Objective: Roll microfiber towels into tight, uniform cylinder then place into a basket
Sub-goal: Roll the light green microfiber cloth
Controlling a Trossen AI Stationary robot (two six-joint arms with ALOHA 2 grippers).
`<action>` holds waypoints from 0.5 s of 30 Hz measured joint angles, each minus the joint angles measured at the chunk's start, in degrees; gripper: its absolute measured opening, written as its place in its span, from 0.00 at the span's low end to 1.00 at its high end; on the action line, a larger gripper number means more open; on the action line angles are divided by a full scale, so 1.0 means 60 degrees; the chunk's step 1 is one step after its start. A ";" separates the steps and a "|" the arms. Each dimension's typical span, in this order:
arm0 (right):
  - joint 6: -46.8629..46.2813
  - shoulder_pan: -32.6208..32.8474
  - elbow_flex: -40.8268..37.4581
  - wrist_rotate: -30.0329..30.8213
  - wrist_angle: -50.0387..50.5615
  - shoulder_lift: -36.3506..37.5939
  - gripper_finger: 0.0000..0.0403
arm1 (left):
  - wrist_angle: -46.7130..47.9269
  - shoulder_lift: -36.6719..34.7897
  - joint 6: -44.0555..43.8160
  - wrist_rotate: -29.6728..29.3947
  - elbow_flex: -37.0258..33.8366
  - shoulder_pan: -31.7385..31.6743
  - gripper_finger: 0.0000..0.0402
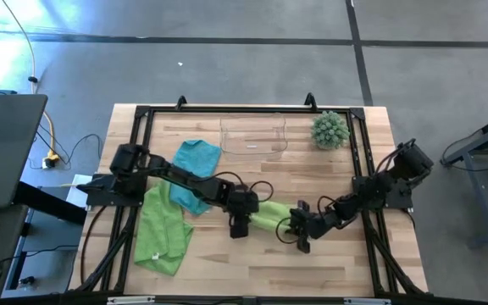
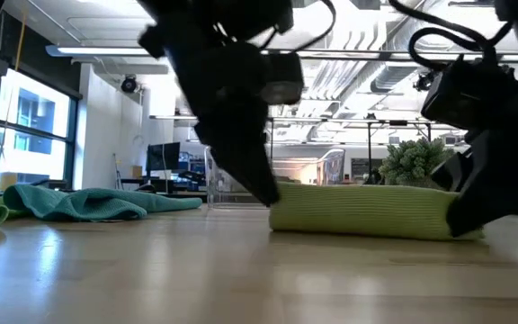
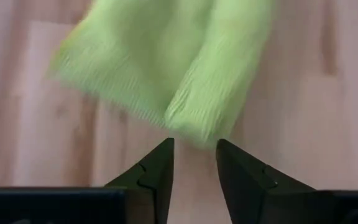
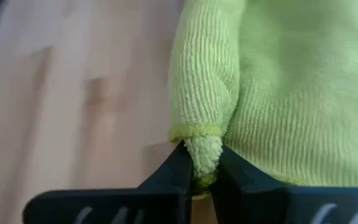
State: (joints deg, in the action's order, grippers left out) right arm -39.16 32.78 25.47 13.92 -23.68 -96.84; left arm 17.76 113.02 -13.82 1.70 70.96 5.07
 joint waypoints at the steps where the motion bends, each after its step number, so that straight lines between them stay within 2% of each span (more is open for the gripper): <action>1: -0.0140 -0.0092 0.0000 -0.0405 -0.0086 0.0000 0.04 | 0.0137 -0.0062 0.0224 -0.0313 -0.0004 0.0090 0.28; 7: -0.0949 -0.0644 -0.0027 -0.2085 -0.0395 -0.0015 0.02 | 0.0247 -0.0269 0.1262 -0.1219 0.0012 0.0850 0.28; 11: -0.1542 -0.0927 -0.0029 -0.2490 -0.0415 -0.0011 0.02 | 0.0298 -0.0264 0.1682 -0.1303 0.0018 0.1434 0.28; 15: -0.1893 -0.1117 -0.0011 -0.2693 -0.0436 0.0002 0.02 | 0.0305 -0.0264 0.1843 -0.2182 0.0019 0.2052 0.28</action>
State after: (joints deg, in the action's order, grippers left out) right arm -50.51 26.08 25.41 -2.24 -26.30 -96.83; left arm 19.59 111.44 -2.76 -11.39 71.07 17.38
